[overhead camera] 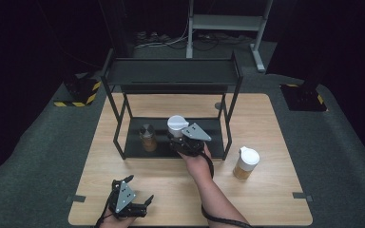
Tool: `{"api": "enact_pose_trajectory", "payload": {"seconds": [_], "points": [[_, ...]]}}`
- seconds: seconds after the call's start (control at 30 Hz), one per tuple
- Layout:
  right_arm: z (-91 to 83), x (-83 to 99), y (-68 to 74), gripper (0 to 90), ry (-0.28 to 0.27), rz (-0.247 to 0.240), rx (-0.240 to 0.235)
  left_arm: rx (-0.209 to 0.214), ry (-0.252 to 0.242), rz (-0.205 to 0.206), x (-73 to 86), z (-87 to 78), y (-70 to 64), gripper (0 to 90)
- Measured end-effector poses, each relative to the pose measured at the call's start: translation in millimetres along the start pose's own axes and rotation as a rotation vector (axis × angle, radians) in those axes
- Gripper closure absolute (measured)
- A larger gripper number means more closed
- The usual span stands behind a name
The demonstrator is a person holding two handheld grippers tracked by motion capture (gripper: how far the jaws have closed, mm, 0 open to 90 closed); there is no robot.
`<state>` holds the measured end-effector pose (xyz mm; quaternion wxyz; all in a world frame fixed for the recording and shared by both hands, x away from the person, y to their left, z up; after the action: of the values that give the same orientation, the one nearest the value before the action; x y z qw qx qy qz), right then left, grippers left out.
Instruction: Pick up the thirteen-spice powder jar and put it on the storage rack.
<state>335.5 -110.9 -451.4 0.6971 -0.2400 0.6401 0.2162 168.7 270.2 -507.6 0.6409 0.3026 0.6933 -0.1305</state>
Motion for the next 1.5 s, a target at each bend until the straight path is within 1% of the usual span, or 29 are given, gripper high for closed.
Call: {"api": "enact_pose_trajectory", "payload": {"seconds": [0.07,0.13,0.63,0.73,1.5], "points": [[2.7,1.0,-0.7,30.2,0.001,0.0,0.005,0.0,-0.003,-0.002,0.5,-0.2,0.1,1.3],[5.0,2.6,-1.5,30.2,0.002,0.015,0.01,0.0,-0.004,-0.002,0.6,-0.3,0.1,1.3],[15.1,14.4,-1.2,30.1,0.029,0.03,0.019,0.001,-0.011,0.005,1.5,-1.5,0.1,1.3],[17.6,17.7,-1.0,30.2,0.038,0.032,0.019,-0.001,-0.014,-0.002,2.1,-1.8,0.0,1.3],[24.9,27.2,0.0,30.1,0.064,0.045,0.023,-0.003,-0.023,-0.007,3.3,-2.9,0.4,1.3]]}}
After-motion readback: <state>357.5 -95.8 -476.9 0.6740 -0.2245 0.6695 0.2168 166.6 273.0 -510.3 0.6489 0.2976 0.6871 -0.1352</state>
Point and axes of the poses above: each handheld gripper's, and its own axes: z roughly forward along the jaws, x roughly out of its underside, y roughly to its left, the point moved 1 cm from there along z, roughly forward along the jaws, and after that the axes turned 15 degrees about -y, right-handed, at the moved point
